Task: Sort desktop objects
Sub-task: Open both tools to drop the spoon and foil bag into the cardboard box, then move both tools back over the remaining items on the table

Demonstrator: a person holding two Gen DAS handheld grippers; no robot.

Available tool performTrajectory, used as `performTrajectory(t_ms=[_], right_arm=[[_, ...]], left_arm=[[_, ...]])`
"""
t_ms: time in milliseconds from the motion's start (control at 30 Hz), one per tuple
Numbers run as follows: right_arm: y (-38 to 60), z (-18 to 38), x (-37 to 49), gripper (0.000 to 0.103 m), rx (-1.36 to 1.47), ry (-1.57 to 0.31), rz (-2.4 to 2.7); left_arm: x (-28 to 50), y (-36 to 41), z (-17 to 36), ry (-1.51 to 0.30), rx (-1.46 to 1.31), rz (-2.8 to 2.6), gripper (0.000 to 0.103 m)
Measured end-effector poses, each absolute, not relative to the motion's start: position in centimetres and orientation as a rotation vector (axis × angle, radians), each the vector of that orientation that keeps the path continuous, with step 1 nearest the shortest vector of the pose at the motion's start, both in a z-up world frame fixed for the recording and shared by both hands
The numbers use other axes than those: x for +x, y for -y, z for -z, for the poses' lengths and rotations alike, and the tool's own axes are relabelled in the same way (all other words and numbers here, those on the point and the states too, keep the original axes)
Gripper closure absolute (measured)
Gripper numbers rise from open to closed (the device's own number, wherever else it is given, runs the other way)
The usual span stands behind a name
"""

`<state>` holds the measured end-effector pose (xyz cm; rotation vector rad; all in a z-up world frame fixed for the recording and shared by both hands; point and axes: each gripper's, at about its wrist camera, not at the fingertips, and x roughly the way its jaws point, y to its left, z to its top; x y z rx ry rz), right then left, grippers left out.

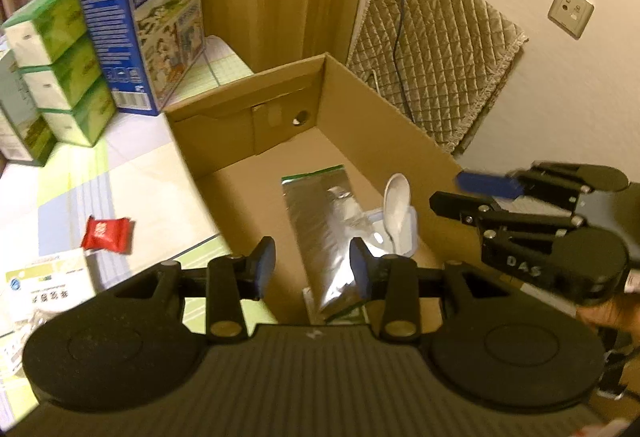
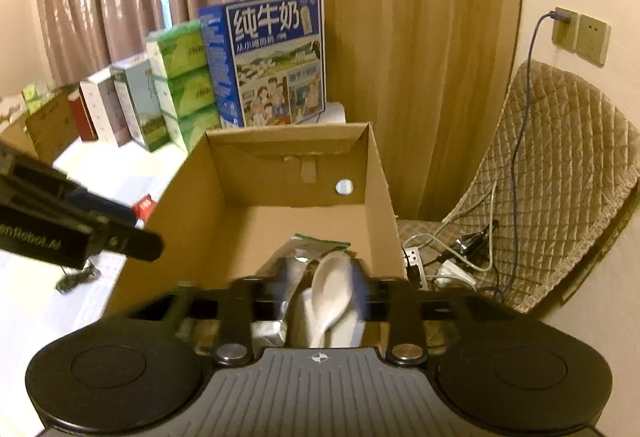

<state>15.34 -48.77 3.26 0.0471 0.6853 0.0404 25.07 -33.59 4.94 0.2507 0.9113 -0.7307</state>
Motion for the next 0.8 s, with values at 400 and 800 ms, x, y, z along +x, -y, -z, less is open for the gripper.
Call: performTrajectory(t_ms=[400,800], right_arm=[[44.5,-6.3,10.2,0.044,0.046,-0.614,-0.057],[38.0,-7.6,4.5,0.018,0.086,-0.558,-0.145]], left_arm=[[21.5,25.4,-6.4,-0.878,0.221,0.650,0.050],[16.2,15.6,-6.8,-0.827,0.151,0.536,0.016]])
